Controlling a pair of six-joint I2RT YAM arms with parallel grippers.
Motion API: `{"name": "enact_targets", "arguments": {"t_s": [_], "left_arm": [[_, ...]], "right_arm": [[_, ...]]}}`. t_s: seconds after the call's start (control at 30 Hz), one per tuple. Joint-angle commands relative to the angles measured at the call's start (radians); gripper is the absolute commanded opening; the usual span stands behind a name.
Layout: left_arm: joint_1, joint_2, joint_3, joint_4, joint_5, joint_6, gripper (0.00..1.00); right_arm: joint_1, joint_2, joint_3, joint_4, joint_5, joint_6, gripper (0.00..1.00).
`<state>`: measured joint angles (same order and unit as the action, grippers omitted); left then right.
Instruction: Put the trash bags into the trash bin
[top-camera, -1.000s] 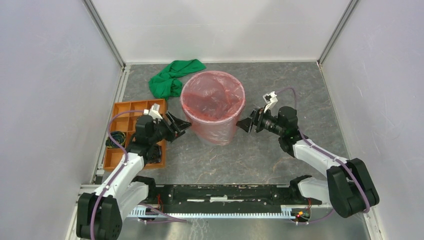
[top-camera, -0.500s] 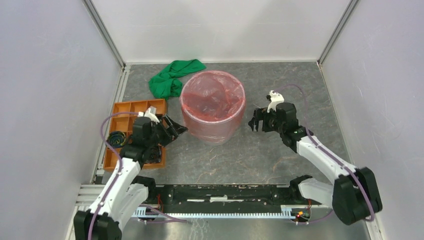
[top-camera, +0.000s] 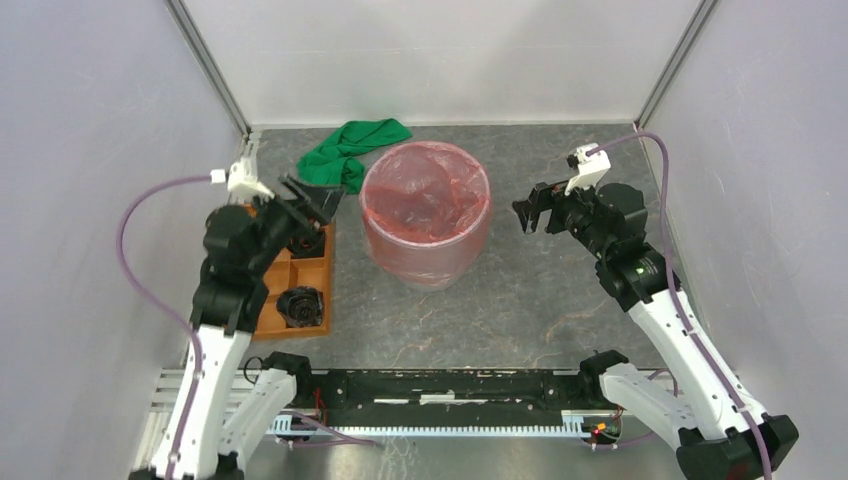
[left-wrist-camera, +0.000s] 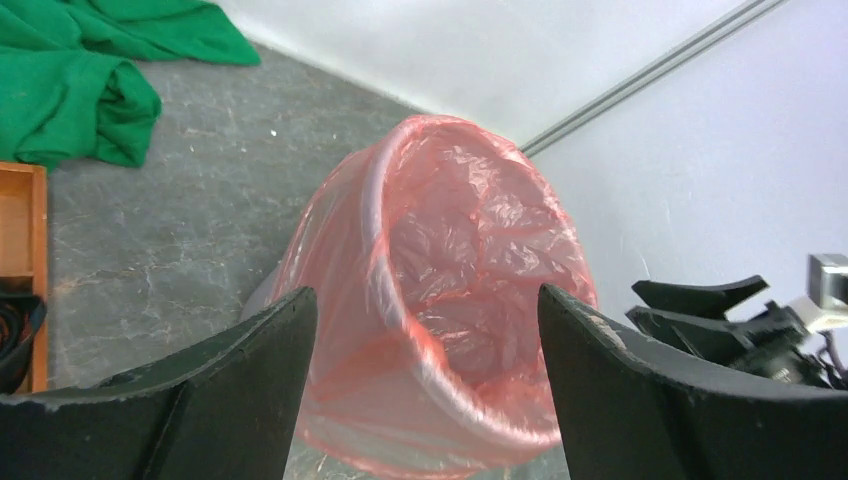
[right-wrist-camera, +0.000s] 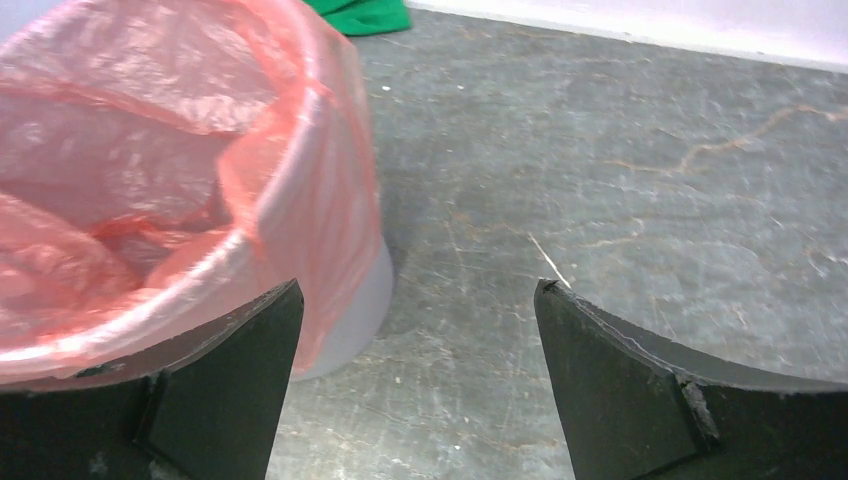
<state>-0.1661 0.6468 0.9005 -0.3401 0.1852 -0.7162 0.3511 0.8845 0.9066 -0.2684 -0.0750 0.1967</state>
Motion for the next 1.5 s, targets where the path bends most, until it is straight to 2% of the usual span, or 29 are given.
{"name": "enact_targets", "arguments": {"t_s": [0.0, 0.2, 0.27, 0.33, 0.47, 0.6, 0.67, 0.77, 0.87, 1.0, 1.1, 1.27, 1.33, 1.47], "left_arm": [[-0.003, 0.235, 0.101, 0.01, 0.081, 0.07, 0.87], [-0.004, 0.413, 0.163, 0.037, 0.115, 0.113, 0.83], [-0.004, 0.454, 0.189, 0.019, 0.121, 0.129, 0.79], [-0.005, 0.472, 0.191, 0.025, 0.145, 0.129, 0.7], [-0.018, 0.494, 0.189, 0.017, 0.144, 0.145, 0.47], [-0.064, 0.518, 0.195, 0.005, 0.144, 0.157, 0.41], [-0.098, 0.535, 0.211, -0.011, 0.139, 0.163, 0.32], [-0.168, 0.545, 0.24, -0.042, 0.118, 0.17, 0.23], [-0.205, 0.544, 0.237, -0.042, 0.146, 0.145, 0.14], [-0.237, 0.522, 0.207, -0.035, 0.181, 0.067, 0.04], [-0.281, 0.48, 0.166, 0.01, 0.18, 0.005, 0.02], [-0.336, 0.428, 0.141, 0.018, 0.13, -0.036, 0.02], [-0.341, 0.417, 0.126, 0.026, 0.125, -0.043, 0.02], [-0.347, 0.404, 0.097, 0.039, 0.14, -0.059, 0.02]], "right_arm": [[0.001, 0.005, 0.078, 0.022, -0.137, 0.024, 0.93], [0.004, 0.027, 0.149, 0.029, -0.22, 0.057, 0.93], [0.01, 0.052, 0.174, 0.037, -0.252, 0.059, 0.94], [0.021, 0.104, 0.211, 0.023, -0.29, 0.043, 0.94], [0.07, 0.213, 0.296, -0.024, -0.301, 0.005, 0.93], [0.15, 0.292, 0.359, -0.04, -0.263, -0.021, 0.92], [0.201, 0.333, 0.409, -0.078, -0.225, -0.054, 0.9], [0.285, 0.406, 0.506, -0.19, -0.131, -0.136, 0.81], [0.37, 0.47, 0.587, -0.306, 0.027, -0.217, 0.71], [0.467, 0.522, 0.599, -0.398, 0.209, -0.262, 0.54], [0.527, 0.537, 0.558, -0.444, 0.247, -0.266, 0.42], [0.623, 0.524, 0.446, -0.454, 0.223, -0.257, 0.26], [0.63, 0.508, 0.392, -0.419, 0.216, -0.259, 0.24], [0.629, 0.53, 0.345, -0.417, 0.297, -0.27, 0.14]]}}
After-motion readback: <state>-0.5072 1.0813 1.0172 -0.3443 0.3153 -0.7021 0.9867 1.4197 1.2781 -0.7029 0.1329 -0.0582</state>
